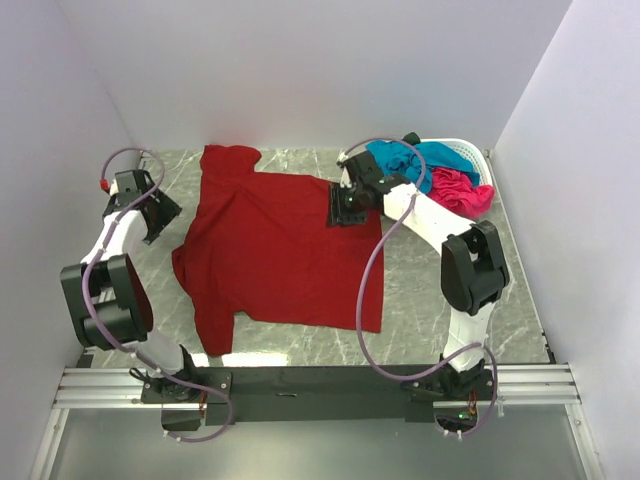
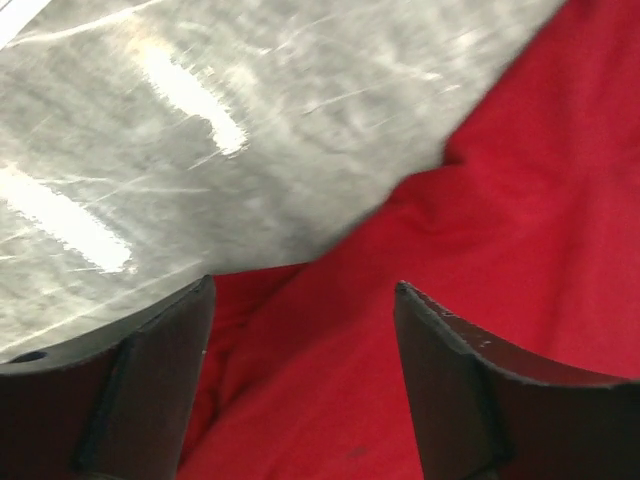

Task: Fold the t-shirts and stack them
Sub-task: Flatten the tshirt out

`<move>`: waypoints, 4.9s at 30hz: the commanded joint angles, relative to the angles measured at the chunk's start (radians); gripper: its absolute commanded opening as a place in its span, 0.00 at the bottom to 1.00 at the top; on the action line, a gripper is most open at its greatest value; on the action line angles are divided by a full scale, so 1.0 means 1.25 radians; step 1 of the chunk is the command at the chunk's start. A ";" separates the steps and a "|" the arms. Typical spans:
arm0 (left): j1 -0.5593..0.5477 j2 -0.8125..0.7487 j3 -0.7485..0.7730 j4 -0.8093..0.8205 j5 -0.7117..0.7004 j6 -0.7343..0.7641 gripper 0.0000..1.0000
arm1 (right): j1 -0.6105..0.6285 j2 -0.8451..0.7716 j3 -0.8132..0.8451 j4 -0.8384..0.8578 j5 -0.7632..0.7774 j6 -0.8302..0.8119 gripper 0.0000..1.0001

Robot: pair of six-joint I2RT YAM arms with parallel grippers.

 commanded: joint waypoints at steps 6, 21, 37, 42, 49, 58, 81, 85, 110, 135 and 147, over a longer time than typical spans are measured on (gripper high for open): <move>0.002 0.047 -0.010 -0.028 -0.066 0.074 0.69 | 0.005 -0.079 -0.069 0.028 0.020 0.026 0.50; 0.002 0.093 -0.081 -0.012 -0.050 0.080 0.65 | 0.005 -0.166 -0.158 0.031 0.053 0.054 0.49; 0.001 0.118 -0.124 0.022 -0.012 0.086 0.03 | 0.005 -0.247 -0.218 0.028 0.077 0.070 0.49; 0.005 0.093 -0.122 0.022 -0.009 0.086 0.00 | 0.004 -0.258 -0.231 0.031 0.075 0.075 0.49; 0.021 -0.060 -0.144 0.020 -0.094 0.066 0.00 | 0.005 -0.277 -0.247 0.026 0.085 0.072 0.49; 0.051 -0.245 -0.225 0.000 -0.162 0.079 0.00 | 0.004 -0.247 -0.266 0.030 0.087 0.069 0.49; 0.054 -0.328 -0.214 0.012 -0.005 -0.041 0.65 | 0.007 -0.153 -0.253 0.020 0.107 0.063 0.49; -0.133 -0.229 -0.162 0.047 -0.047 -0.065 0.70 | 0.005 -0.115 -0.250 0.032 0.109 0.061 0.48; -0.536 0.181 -0.102 0.130 0.159 -0.082 0.77 | -0.060 -0.058 -0.372 -0.013 0.168 0.130 0.45; -0.248 -0.110 -0.040 -0.043 0.077 -0.032 0.79 | -0.143 -0.172 -0.398 -0.010 0.136 0.126 0.46; -0.168 -0.012 -0.094 -0.008 0.011 0.031 0.56 | -0.143 -0.205 -0.404 -0.013 0.134 0.126 0.46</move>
